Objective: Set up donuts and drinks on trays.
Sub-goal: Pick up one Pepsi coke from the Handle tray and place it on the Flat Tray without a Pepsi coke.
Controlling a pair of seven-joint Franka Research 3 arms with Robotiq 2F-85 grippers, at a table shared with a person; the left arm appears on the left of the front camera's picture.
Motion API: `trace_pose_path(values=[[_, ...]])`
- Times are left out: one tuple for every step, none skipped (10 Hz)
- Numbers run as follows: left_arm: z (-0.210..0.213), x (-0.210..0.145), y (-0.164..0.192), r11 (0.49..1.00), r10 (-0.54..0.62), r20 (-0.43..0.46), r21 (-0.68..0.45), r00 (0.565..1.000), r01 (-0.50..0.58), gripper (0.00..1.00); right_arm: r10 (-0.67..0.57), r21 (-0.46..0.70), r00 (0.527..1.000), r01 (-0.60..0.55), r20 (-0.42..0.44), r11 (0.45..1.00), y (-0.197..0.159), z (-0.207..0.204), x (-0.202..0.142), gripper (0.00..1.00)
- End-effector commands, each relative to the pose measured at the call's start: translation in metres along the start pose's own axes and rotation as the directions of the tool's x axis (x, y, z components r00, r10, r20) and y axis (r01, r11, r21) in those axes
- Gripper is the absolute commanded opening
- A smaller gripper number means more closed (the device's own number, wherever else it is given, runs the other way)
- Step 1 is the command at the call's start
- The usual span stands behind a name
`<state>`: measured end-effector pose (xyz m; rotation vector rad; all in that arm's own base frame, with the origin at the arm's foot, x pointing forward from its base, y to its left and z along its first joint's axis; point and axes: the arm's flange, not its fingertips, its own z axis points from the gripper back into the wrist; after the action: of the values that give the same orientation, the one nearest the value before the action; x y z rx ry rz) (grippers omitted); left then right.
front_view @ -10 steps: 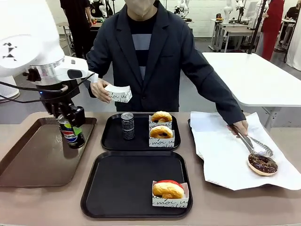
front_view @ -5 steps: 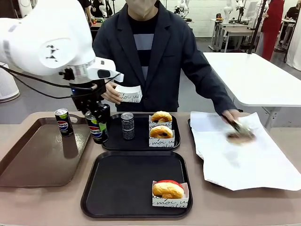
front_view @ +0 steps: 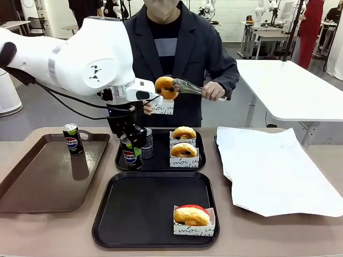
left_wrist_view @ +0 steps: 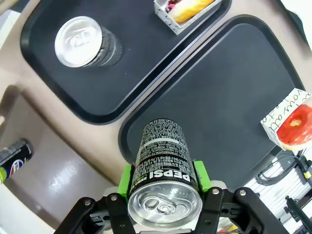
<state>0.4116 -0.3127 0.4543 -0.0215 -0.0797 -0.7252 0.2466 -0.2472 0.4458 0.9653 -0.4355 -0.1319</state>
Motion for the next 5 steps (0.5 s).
trace_pose_path(values=[[-0.008, 0.011, -0.001, 0.999, -0.035, 0.017, -0.014, 0.999, 0.036, 0.58, 0.016, 0.033, 1.0, -0.017, 0.024, 0.999, 0.0, -0.001, 0.002, 1.0], [-0.018, 0.014, -0.003, 0.999, -0.041, 0.004, -0.022, 0.999, 0.041, 0.58, 0.016, 0.033, 1.0, -0.017, 0.024, 0.999, 0.0, -0.001, 0.002, 1.0], [-0.028, 0.016, -0.003, 0.998, -0.044, -0.021, -0.035, 0.999, 0.043, 0.58, 0.016, 0.033, 1.0, -0.017, 0.024, 0.999, 0.0, -0.001, 0.002, 1.0], [-0.037, 0.015, -0.005, 0.998, -0.053, -0.045, -0.047, 0.998, 0.051, 0.58, 0.016, 0.033, 1.0, -0.017, 0.024, 0.999, 0.0, -0.001, 0.002, 1.0], [-0.042, 0.012, -0.006, 0.996, -0.062, -0.066, -0.061, 0.996, 0.057, 0.58, 0.016, 0.033, 1.0, -0.017, 0.024, 0.999, 0.0, -0.001, 0.002, 1.0]])
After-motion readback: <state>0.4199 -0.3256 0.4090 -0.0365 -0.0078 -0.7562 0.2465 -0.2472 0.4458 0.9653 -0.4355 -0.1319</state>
